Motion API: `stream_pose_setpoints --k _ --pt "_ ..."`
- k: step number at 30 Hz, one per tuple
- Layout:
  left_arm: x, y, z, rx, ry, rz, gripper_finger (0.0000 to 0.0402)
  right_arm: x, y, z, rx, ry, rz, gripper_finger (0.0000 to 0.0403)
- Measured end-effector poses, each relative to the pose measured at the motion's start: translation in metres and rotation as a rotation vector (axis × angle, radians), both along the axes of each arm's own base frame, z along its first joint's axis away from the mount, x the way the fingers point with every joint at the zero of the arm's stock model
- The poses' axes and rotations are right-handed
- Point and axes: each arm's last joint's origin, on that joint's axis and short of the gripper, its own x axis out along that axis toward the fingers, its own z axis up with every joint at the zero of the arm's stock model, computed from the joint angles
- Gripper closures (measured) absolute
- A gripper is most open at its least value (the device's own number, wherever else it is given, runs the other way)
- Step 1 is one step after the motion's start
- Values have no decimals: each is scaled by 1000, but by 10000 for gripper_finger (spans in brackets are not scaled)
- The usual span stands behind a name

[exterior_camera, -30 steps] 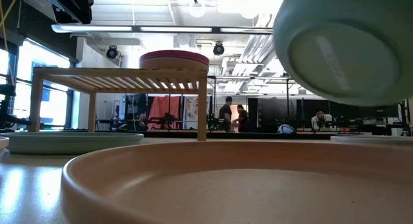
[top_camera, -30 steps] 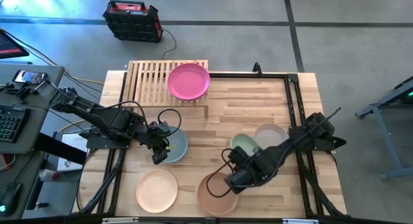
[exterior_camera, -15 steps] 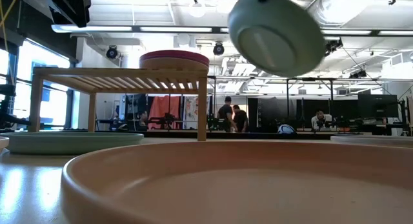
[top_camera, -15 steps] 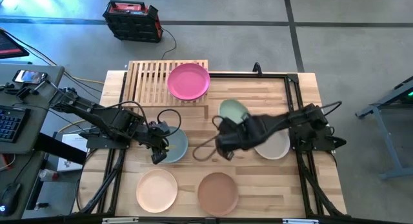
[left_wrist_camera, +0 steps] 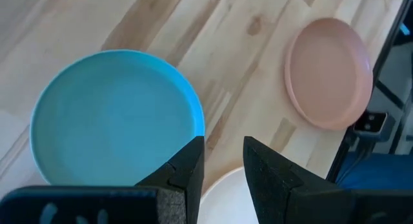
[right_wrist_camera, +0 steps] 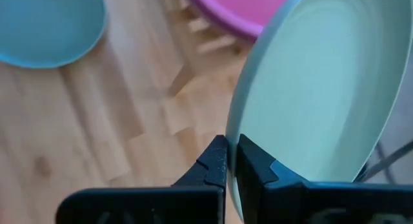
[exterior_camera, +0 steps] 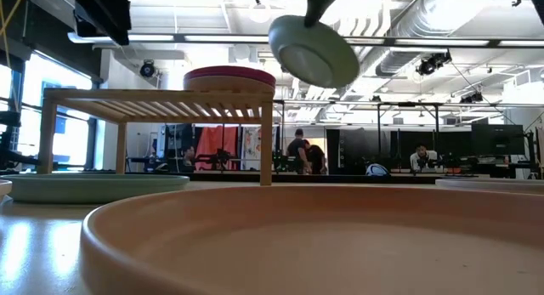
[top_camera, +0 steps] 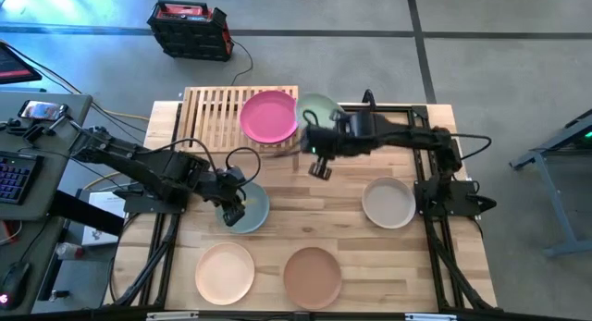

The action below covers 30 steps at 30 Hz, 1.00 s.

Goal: Place and stack plates onto a shelf
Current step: Stack the green plate on top of the pink plate on the shelf

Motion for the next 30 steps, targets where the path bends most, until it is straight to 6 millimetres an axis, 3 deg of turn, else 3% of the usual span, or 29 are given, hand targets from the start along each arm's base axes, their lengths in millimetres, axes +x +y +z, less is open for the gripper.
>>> stream_pose_setpoints --k 12,22,30 --pt "4 17 0 -18 1 109 305 15 -64 12 -202 -34 296 403" --pt "6 27 0 -21 -1 191 305 22 -73 18 -376 19 683 403" --pt "6 30 0 -34 -3 241 305 26 -74 11 -475 125 933 403"
